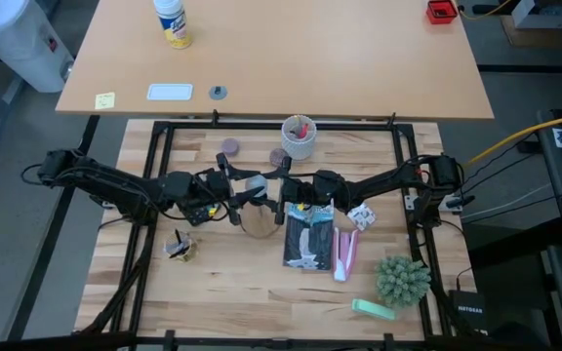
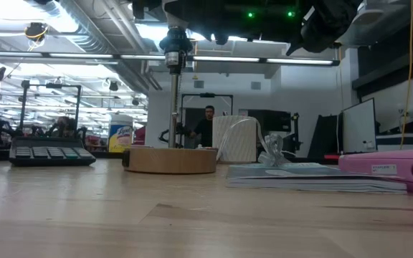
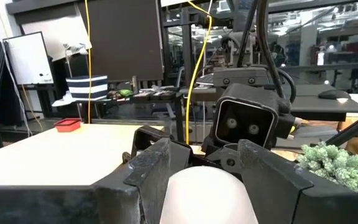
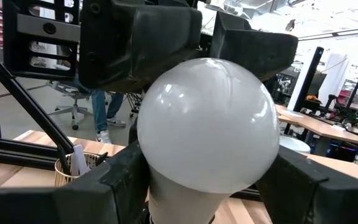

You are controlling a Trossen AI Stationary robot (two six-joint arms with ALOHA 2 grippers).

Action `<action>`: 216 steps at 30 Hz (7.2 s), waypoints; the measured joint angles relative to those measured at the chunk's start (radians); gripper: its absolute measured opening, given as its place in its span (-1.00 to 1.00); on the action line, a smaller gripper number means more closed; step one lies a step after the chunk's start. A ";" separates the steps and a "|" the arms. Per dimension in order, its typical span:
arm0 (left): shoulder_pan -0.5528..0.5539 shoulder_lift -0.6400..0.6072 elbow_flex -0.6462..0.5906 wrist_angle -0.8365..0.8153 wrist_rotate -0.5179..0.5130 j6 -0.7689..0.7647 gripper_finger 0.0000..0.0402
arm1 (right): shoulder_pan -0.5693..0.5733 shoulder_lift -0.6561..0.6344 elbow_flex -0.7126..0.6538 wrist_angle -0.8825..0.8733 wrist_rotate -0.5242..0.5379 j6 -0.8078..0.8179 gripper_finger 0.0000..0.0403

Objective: Screw lightbulb
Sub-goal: Insert the lightbulb into the lamp

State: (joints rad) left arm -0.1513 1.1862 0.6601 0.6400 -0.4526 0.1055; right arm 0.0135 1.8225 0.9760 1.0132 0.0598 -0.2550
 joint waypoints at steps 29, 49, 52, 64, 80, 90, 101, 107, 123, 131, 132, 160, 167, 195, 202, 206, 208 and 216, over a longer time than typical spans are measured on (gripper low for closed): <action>0.000 0.001 0.000 -0.029 -0.019 -0.008 -0.10 | -0.001 0.000 -0.001 -0.001 -0.004 0.064 0.26; -0.001 0.001 -0.001 -0.048 -0.018 -0.031 -0.10 | 0.000 0.000 0.000 -0.018 -0.004 0.019 0.26; -0.001 0.001 -0.001 -0.048 -0.018 -0.031 -0.10 | 0.000 0.000 0.000 -0.017 0.006 0.020 0.26; 0.000 0.002 -0.002 -0.047 -0.017 -0.032 -0.10 | 0.000 0.000 -0.001 -0.013 0.012 0.026 0.26; 0.000 0.002 -0.003 -0.045 -0.018 -0.029 -0.10 | 0.000 0.004 0.034 -0.133 0.048 0.011 0.61; 0.000 0.002 -0.002 -0.045 -0.018 -0.031 -0.10 | 0.000 0.004 0.041 -0.132 0.028 0.011 0.62; -0.001 0.002 -0.002 -0.045 -0.016 -0.031 -0.10 | 0.046 -0.085 0.043 -0.290 0.108 -0.062 0.62; -0.001 0.002 -0.002 -0.045 -0.018 -0.031 -0.10 | 0.078 -0.145 0.043 -0.427 0.205 -0.066 0.62; 0.000 0.002 -0.002 -0.045 -0.018 -0.029 -0.10 | 0.114 -0.315 0.044 -0.730 0.299 -0.089 0.62; 0.000 0.002 -0.002 -0.045 -0.018 -0.027 -0.10 | 0.065 -0.405 0.045 -0.797 0.188 -0.030 0.45; 0.000 0.002 -0.002 -0.045 -0.018 -0.027 -0.10 | 0.054 -0.406 0.045 -0.801 0.156 -0.010 0.40; -0.004 0.002 -0.002 -0.045 -0.018 -0.028 -0.10 | -0.001 -0.398 0.043 -0.666 0.052 0.023 -0.26; -0.019 0.002 -0.002 -0.045 -0.021 -0.024 -0.10 | -0.001 -0.381 0.043 -0.585 0.015 0.024 -0.26; -0.019 0.002 -0.002 -0.042 -0.018 -0.027 -0.10 | -0.001 -0.303 0.043 -0.529 -0.026 0.023 -0.26; -0.019 0.002 -0.002 -0.042 -0.018 -0.027 -0.10 | -0.001 -0.303 0.043 -0.490 -0.026 0.023 -0.26; -0.019 0.002 -0.002 -0.042 -0.018 -0.027 -0.10 | -0.001 -0.303 0.043 -0.479 -0.026 0.015 -0.26; -0.019 0.002 -0.002 -0.042 -0.018 -0.027 -0.10 | -0.001 -0.299 0.043 -0.474 -0.026 0.013 -0.26; -0.019 0.002 -0.002 -0.042 -0.017 -0.027 -0.10 | -0.001 -0.297 0.043 -0.458 -0.026 0.005 -0.41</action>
State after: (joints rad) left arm -0.1703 1.1881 0.6579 0.5976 -0.4699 0.0780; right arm 0.0124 1.5253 1.0195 0.5548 0.0338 -0.2501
